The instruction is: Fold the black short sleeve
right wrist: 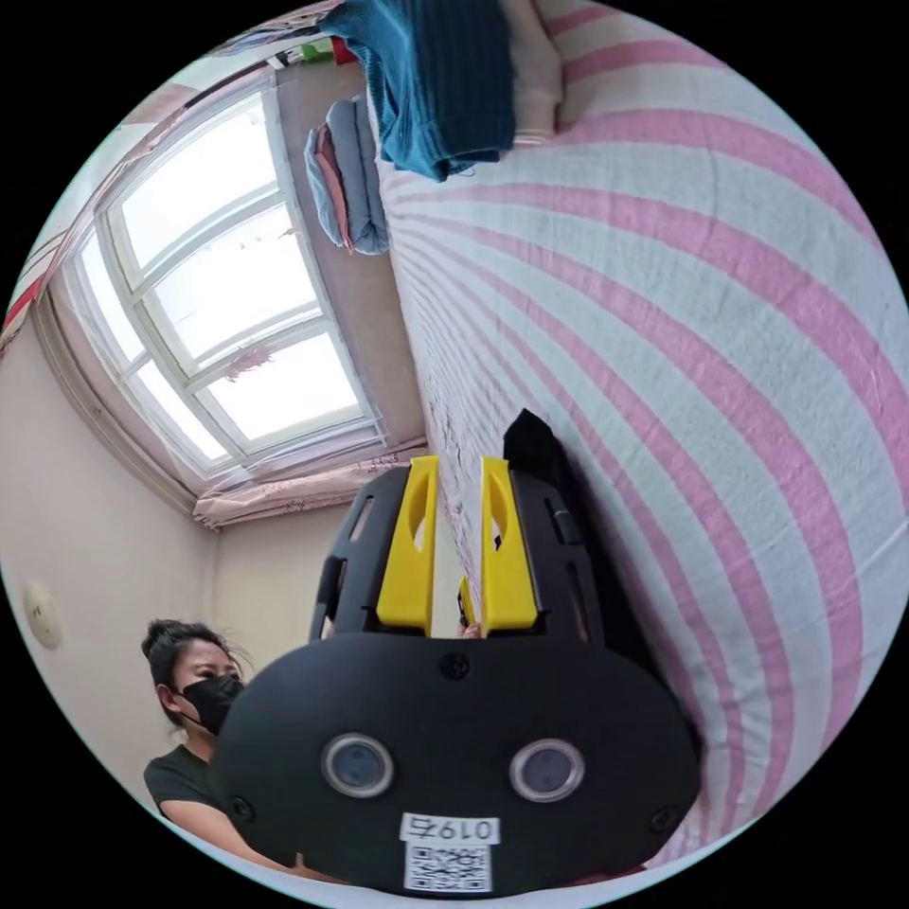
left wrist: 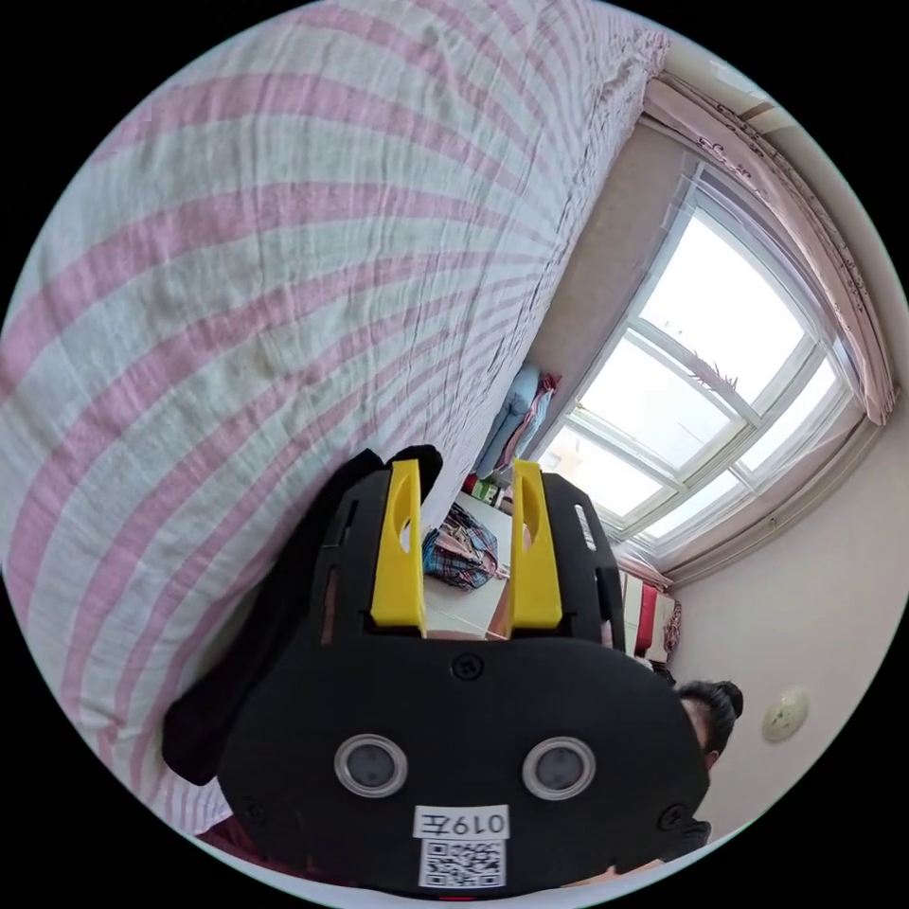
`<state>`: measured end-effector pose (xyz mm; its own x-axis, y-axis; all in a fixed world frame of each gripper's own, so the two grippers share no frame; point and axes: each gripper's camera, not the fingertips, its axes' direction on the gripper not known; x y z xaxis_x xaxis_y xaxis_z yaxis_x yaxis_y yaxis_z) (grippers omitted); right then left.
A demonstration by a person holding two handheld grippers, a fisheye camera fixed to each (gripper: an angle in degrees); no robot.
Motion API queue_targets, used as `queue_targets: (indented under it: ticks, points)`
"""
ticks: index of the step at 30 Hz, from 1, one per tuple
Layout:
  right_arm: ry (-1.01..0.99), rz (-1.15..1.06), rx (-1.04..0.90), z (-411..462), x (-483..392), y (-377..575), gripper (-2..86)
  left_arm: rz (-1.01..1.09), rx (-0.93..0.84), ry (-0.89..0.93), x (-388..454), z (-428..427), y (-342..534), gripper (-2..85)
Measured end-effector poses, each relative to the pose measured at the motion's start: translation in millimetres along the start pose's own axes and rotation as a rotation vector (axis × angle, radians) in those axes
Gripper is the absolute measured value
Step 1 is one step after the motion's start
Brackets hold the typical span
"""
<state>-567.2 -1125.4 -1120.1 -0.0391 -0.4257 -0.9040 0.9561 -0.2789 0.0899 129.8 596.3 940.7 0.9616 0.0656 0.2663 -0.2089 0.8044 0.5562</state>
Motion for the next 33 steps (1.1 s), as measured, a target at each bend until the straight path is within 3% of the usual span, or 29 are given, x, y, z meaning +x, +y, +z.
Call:
queue_targets:
  ticks: [2, 5, 8, 10, 15, 21, 27, 33]
  points:
    - [0.005, -0.021, -0.035, 9, -14, 4, 3.9, -0.02, -0.058, 0.005, 1, 8, -5, 11.5]
    - [0.128, -0.238, -0.158, 34, -64, 19, 0.1, 0.015, -0.124, -0.059, 9, 17, -11, 9.1]
    - [0.383, -0.545, -0.372, 83, -119, 55, -0.7, 0.112, -0.205, -0.201, 29, 27, -18, 8.1]
    - [0.676, -0.785, -0.536, 131, -147, 95, -0.9, 0.15, -0.252, -0.236, 39, 35, -24, 8.7]
    - [1.032, -1.098, -0.704, 206, -167, 166, -1.0, 0.111, -0.302, -0.173, 47, 50, -37, 11.8]
    - [1.052, -0.981, -0.631, 232, -192, 174, -0.8, -0.05, -0.237, -0.082, 36, 44, -47, 12.1]
    - [0.713, -0.67, -0.434, 215, -229, 157, -0.7, -0.076, -0.305, -0.198, 42, 50, -57, 9.2]
    - [0.822, -0.783, -0.394, 255, -276, 190, -0.6, -0.049, -0.326, -0.25, 59, 60, -68, 7.4]
